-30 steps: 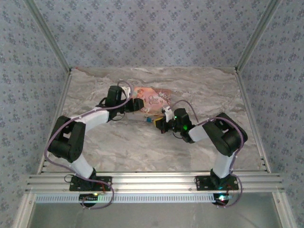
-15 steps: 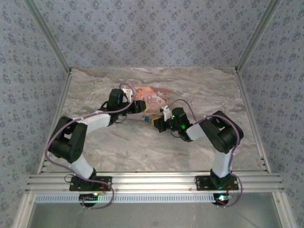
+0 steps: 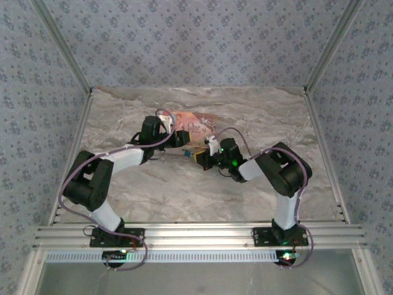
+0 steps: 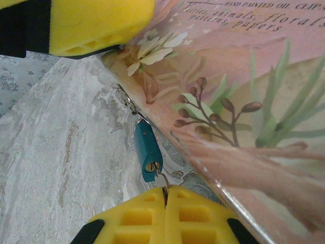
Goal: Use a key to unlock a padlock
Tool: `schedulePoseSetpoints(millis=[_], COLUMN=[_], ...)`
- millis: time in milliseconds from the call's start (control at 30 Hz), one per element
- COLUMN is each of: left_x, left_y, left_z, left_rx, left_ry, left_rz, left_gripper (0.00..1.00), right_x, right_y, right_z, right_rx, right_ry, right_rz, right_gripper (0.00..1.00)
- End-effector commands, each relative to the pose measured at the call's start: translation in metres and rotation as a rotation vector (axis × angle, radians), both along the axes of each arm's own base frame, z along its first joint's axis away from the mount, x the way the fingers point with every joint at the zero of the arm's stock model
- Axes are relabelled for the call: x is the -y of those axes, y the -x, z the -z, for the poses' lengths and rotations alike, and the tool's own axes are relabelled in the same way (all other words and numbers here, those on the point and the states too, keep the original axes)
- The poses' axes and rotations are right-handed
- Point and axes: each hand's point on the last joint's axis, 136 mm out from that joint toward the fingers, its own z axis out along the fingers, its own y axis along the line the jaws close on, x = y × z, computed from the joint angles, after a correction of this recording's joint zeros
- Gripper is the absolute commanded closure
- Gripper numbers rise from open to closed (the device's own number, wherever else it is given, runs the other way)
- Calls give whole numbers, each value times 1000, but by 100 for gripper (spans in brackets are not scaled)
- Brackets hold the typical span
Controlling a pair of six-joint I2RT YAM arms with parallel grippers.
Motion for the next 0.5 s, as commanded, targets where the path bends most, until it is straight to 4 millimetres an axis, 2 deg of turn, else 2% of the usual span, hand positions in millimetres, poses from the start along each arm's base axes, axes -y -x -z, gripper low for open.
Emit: schedulePoseSetpoints(millis=[0,300,467], left_x=[-15,-21,-18], left_y=[32,43,48], left_z=[69,83,88], left_rx=[-207,-186,-194], left_ry=[-164,-398,-473], left_rz=[-1,30,63], left_gripper=[52,52,52], right_x=[-11,-10,-12], right_y=[-5,-5,-4], right_z=[-14,-13,-15], right_rx=[31,36,40], right_ry=[-38,-14,-10], right_rz=[-12,-8,-12], right_gripper=[100,100,100])
